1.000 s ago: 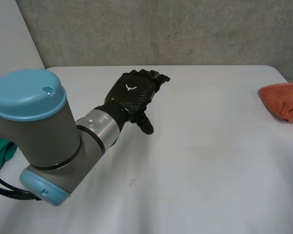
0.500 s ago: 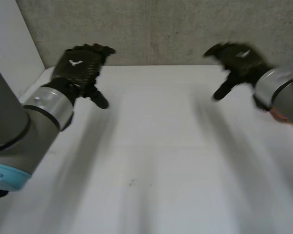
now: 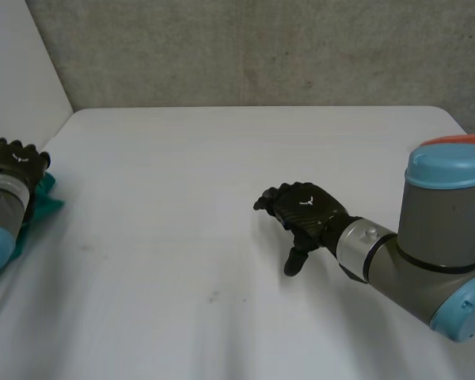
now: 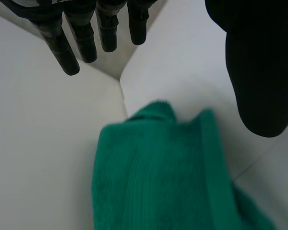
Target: Fold the laundry.
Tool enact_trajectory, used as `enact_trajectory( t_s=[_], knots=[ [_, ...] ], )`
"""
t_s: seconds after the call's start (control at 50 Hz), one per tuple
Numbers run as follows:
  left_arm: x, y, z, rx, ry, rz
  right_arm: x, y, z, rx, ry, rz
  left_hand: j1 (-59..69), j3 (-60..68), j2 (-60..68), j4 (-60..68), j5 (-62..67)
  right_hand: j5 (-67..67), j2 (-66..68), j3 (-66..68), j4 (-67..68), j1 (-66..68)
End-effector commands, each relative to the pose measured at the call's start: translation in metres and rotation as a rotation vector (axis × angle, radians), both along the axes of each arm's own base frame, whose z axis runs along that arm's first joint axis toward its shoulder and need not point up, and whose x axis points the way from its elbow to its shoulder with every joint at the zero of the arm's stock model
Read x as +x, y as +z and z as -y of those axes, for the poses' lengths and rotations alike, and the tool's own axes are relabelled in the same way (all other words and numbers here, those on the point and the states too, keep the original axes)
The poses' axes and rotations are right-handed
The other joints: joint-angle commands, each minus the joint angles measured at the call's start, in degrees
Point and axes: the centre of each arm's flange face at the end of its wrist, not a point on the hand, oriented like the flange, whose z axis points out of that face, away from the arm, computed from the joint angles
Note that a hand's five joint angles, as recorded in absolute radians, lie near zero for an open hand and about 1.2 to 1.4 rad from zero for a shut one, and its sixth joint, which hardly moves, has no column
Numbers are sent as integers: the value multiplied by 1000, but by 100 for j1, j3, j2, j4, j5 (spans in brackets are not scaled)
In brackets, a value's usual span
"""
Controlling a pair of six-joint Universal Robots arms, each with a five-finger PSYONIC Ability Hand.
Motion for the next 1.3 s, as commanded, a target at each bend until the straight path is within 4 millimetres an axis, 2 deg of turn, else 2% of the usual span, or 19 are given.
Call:
enact_trajectory(
  t_s=[0.02,0.24,0.32,0.42,0.48,0.54,0.56,0.62,0.64,0.7,0.72,0.78,0.8,0.88,0.96,1.02,1.1,1.2,1.3],
  knots=[
    [23,-34,17,46,106,188,-2,-3,-4,15,1,-9,23,-188,-161,-156,-250,-358,-245,-184,-324,-155],
    [41,-62,32,106,160,328,-7,-8,-6,32,-8,-18,414,203,230,235,141,-358,-245,-184,-324,-155],
    [43,-63,40,95,165,336,-8,-9,-6,36,-11,-20,2261,2050,2077,2082,1988,-358,-245,-184,-324,-155],
    [43,-70,50,84,175,350,-9,-8,-5,34,-17,-20,7018,6807,6834,6839,6745,-358,-245,-184,-324,-155],
    [37,-65,52,42,188,352,-10,-6,-6,30,-17,-18,7023,6812,6839,6844,6750,-358,-245,-184,-324,-155],
    [10,-47,50,-58,161,336,-11,2,-8,10,-17,-7,7023,6812,6839,6844,6750,-358,-245,-184,-324,-155],
    [-16,-26,44,-140,111,314,-11,6,-7,1,-20,-2,7023,6812,6839,6844,6750,-358,-245,-184,-324,-155],
    [-54,3,29,-249,34,274,-14,9,-3,-7,-31,3,7023,6812,6839,6844,6750,-358,-245,-184,-324,-155],
    [-78,18,16,-311,-19,229,-18,11,2,-13,-49,5,7023,6812,6839,6844,6750,-358,-245,-184,-324,-155],
    [-114,34,-6,-378,-100,137,-25,16,11,-29,-84,9,7023,6812,6839,6844,6750,-358,-245,-184,-324,-155],
    [-140,36,-25,-393,-171,71,-29,20,16,-44,-111,11,7023,6812,6839,6844,6750,-358,-245,-184,-324,-155],
    [-178,35,-60,-389,-286,-29,-35,25,24,-63,-150,12,7023,6812,6839,6844,6750,-358,-245,-184,-324,-155],
    [-200,32,-84,-374,-357,-87,-38,28,28,-73,-170,16,7023,6812,6839,6844,6750,-358,-245,-184,-324,-155],
    [-235,9,-140,-298,-508,-149,-45,35,38,-113,-217,22,7023,6812,6839,6844,6750,-358,-245,-184,-324,-155],
    [-252,-17,-180,-228,-606,-126,-53,37,45,-125,-248,22,6942,6731,6758,6763,6669,-358,-245,-184,-324,-155],
    [-255,-26,-202,-184,-654,-90,-57,37,49,-126,-263,22,5098,4887,4914,4919,4825,-358,-245,-184,-324,-155],
    [-246,-29,-212,-116,-665,-23,-61,38,54,-133,-278,23,3851,3640,3667,3672,3578,-358,-245,-184,-324,-155],
    [-229,-10,-210,-68,-623,7,-62,43,58,-148,-277,31,520,309,336,341,247,-358,-245,-184,-324,-155],
    [-208,34,-190,-145,-536,-68,-60,52,62,-169,-272,45,179,-32,-5,0,-94,-358,-245,-184,-324,-155]
  ],
)
